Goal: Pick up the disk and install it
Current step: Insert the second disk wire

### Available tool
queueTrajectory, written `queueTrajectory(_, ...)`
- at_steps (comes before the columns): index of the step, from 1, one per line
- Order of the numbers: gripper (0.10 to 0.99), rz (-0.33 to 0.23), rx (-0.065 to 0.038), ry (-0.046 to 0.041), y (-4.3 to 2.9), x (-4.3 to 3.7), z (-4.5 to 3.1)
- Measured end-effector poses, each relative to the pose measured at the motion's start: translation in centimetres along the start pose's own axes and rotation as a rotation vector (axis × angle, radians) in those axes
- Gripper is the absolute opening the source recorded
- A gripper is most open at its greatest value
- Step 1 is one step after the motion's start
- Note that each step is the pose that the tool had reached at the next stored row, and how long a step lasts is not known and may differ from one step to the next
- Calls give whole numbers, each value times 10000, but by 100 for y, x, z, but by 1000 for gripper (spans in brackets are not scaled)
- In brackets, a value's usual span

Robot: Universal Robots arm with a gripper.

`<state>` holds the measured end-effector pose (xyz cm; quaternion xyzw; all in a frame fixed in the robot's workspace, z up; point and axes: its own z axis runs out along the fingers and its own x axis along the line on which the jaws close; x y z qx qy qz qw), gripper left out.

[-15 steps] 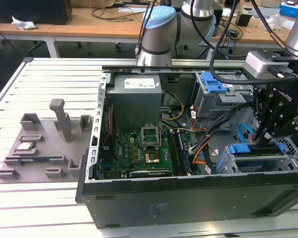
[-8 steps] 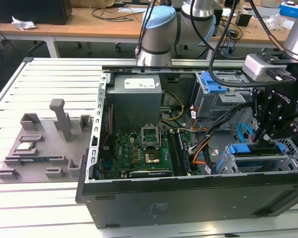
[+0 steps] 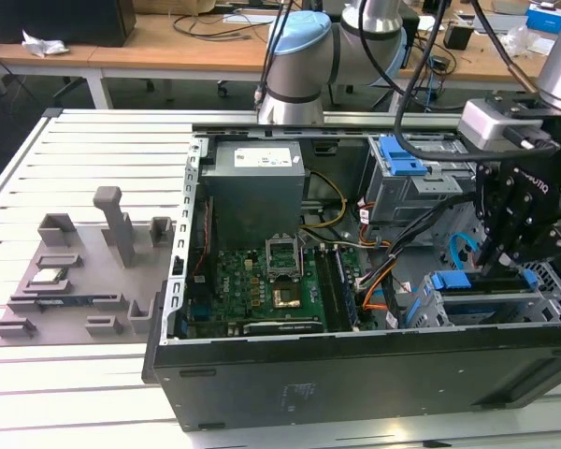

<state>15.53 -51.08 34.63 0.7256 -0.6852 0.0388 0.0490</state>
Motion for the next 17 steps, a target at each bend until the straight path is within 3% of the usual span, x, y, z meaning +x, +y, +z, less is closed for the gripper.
queueTrajectory(3,220,0,0,1,0,-22,-130)
queueTrajectory(4,106,0,0,2,0,-36,-198)
queueTrajectory(6,106,0,-1,5,-1,-78,-349)
queueTrajectory(9,106,0,0,7,1,-69,-466)
queueTrajectory(17,106,0,0,5,1,-66,-489)
